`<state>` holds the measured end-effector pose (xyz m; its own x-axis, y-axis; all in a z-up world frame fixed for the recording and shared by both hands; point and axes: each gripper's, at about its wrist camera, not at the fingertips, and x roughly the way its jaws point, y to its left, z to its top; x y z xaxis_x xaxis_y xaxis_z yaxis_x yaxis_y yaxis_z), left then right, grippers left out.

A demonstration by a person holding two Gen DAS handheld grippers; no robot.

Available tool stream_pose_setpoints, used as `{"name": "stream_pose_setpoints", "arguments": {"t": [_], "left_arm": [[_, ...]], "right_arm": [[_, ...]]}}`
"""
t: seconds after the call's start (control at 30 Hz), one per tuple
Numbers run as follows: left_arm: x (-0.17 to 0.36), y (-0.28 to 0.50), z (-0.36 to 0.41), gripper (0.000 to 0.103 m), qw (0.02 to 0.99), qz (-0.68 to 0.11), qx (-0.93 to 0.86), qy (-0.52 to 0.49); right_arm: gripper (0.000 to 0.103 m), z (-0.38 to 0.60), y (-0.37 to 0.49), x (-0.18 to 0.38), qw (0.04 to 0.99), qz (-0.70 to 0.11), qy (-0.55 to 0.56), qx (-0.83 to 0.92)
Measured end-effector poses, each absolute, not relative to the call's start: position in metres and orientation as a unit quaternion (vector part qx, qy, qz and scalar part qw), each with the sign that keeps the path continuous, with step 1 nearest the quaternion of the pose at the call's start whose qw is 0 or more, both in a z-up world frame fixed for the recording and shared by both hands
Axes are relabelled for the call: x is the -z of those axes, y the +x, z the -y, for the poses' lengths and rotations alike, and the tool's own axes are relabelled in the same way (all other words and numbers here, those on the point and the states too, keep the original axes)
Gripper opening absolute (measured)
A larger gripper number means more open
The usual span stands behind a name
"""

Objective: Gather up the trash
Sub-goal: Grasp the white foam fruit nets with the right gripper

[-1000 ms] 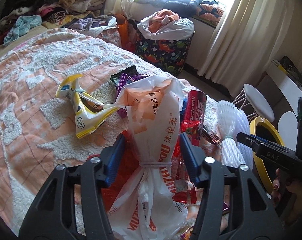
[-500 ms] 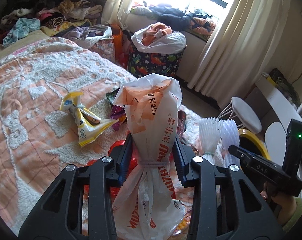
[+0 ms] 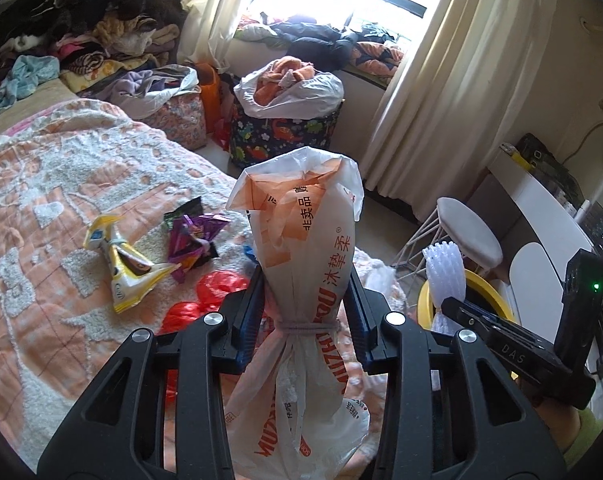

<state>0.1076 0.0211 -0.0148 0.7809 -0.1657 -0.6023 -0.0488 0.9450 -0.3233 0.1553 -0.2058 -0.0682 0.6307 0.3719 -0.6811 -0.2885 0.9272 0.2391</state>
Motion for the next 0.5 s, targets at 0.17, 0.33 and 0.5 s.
{"name": "stream_pose_setpoints", "arguments": {"t": [0.17, 0.33, 0.5], "left_arm": [[0.013, 0.114, -0.004, 0.031, 0.93, -0.33, 0.047, -0.153], [0.013, 0.119, 0.015, 0.031, 0.93, -0.333, 0.062, -0.143], [0.012, 0.123, 0.032, 0.031, 0.93, -0.336, 0.075, -0.133]], "right_arm": [[0.026, 0.224, 0.153, 0.064, 0.904, -0.384, 0.066, -0.175], [0.026, 0.24, 0.151, 0.064, 0.906, -0.382, 0.077, -0.165], [0.026, 0.256, 0.148, 0.062, 0.908, -0.378, 0.09, -0.157]]}}
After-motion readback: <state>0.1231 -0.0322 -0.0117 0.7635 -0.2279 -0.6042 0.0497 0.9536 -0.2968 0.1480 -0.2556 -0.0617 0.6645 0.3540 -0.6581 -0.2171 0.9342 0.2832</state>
